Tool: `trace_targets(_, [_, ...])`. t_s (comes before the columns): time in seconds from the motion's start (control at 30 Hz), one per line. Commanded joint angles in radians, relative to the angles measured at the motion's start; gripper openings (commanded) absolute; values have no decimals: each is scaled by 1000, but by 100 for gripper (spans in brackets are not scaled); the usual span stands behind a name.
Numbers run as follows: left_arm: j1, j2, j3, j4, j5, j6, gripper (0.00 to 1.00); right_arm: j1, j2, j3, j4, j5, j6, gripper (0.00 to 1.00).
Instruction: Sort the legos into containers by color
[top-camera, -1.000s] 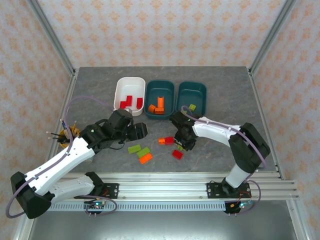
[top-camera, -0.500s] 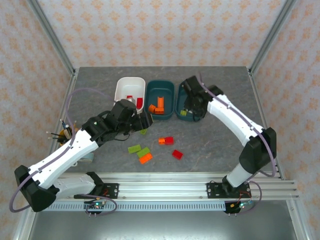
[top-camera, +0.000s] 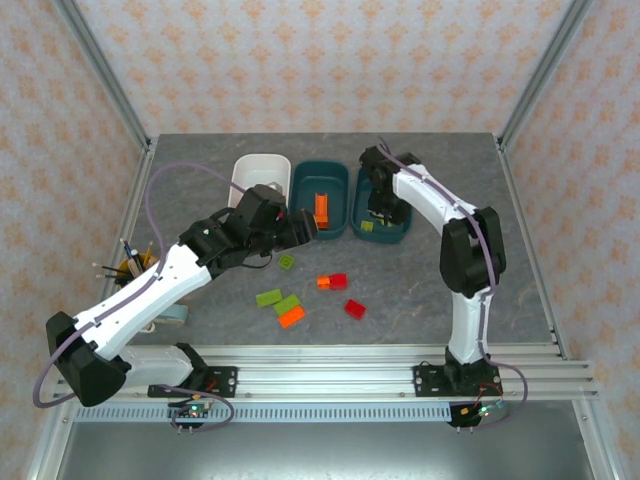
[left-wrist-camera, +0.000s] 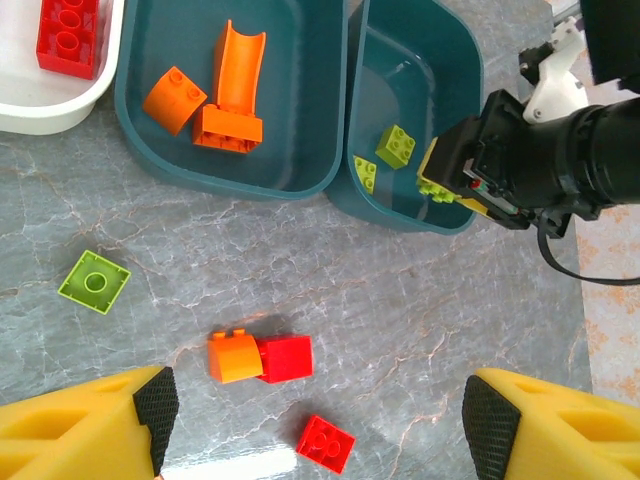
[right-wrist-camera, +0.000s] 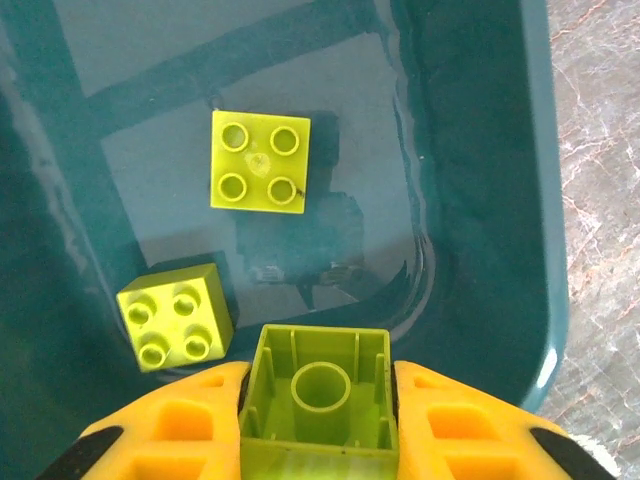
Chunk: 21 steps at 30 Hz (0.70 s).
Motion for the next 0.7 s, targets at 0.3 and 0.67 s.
trace_targets(0.3, [-8,-48,-12,-18,-50,0,78,-29,112,60,-16,37,-33,40])
trace_targets(0.67, [-9,-104,-60,-88,-90,-32,78,-16,13,167,-60,-5,-24,62])
